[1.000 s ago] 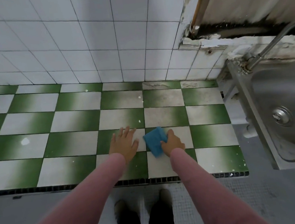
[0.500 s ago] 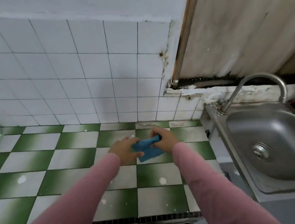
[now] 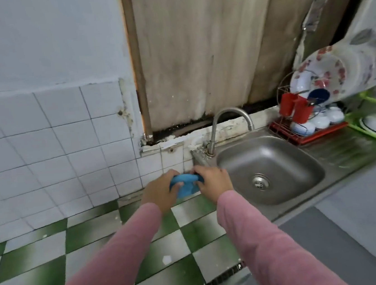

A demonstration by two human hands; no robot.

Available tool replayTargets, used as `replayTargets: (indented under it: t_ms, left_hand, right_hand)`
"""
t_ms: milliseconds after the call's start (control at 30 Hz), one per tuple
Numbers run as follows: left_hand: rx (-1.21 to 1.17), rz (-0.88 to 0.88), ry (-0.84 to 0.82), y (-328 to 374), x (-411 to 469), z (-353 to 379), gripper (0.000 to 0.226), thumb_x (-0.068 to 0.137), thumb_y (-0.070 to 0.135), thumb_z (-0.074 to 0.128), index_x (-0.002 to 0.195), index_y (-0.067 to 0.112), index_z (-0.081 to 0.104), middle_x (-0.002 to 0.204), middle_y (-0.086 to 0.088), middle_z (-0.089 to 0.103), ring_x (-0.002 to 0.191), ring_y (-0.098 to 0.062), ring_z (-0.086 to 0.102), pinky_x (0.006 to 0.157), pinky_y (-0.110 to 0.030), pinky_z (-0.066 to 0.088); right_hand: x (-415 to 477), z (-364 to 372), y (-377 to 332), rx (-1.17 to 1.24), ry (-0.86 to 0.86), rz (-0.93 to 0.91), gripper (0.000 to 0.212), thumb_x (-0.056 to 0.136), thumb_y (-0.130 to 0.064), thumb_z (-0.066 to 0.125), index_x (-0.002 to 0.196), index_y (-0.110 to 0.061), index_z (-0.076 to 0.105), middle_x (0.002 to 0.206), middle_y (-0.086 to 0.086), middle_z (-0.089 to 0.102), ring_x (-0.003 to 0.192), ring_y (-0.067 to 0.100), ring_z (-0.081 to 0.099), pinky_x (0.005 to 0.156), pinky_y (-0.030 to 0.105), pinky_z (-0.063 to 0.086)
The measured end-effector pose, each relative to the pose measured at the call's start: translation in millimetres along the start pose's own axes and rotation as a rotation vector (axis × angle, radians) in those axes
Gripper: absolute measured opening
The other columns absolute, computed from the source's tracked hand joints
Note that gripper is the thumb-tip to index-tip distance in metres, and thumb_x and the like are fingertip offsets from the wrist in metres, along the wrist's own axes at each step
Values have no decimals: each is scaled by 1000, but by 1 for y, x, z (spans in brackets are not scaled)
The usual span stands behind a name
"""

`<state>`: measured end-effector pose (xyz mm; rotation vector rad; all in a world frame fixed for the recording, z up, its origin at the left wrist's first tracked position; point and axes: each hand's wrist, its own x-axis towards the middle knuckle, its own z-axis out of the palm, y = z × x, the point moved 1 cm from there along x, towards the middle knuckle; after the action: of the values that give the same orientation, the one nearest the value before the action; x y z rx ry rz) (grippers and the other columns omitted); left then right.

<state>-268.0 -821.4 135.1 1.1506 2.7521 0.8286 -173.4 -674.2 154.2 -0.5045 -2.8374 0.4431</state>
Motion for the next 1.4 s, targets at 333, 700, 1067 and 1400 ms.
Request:
replayTargets:
  t_ms: [333, 700, 1067, 1400]
  left_hand:
    - [-32, 293, -115, 137, 9, 84, 18, 99, 40, 50, 114, 33, 56, 94, 14, 64, 77, -6, 56, 60, -19, 35]
    - [-117, 309, -169, 291, 41, 209, 16, 99, 38, 48, 113, 34, 54, 109, 14, 59, 97, -12, 57, 83, -34, 49]
    - [-181, 61, -177, 410, 79, 305, 28, 99, 46, 42, 123, 32, 48, 118, -1, 47, 99, -23, 56, 88, -42, 51]
    - [-157, -34, -213, 427, 173, 358, 27, 100, 50, 39, 121, 36, 47, 118, 1, 51, 97, -21, 56, 87, -36, 49]
  right_hand:
    - [-103, -55, 129, -54, 149, 312, 25, 93, -24, 54, 115, -28, 64, 118, -8, 65, 112, 19, 57, 90, 34, 38]
    - [-161, -116, 301, -52, 189, 437, 29, 96, -25, 52, 121, -30, 65, 120, -6, 63, 114, 22, 53, 94, 34, 37]
    - [-157, -171, 448, 19, 140, 338, 29, 96, -22, 55, 121, -25, 68, 117, 0, 63, 104, 25, 60, 92, 35, 45]
    - [-76, -158, 542, 141, 44, 343, 29, 100, -21, 49, 125, -28, 63, 126, -4, 59, 114, 20, 56, 95, 32, 45]
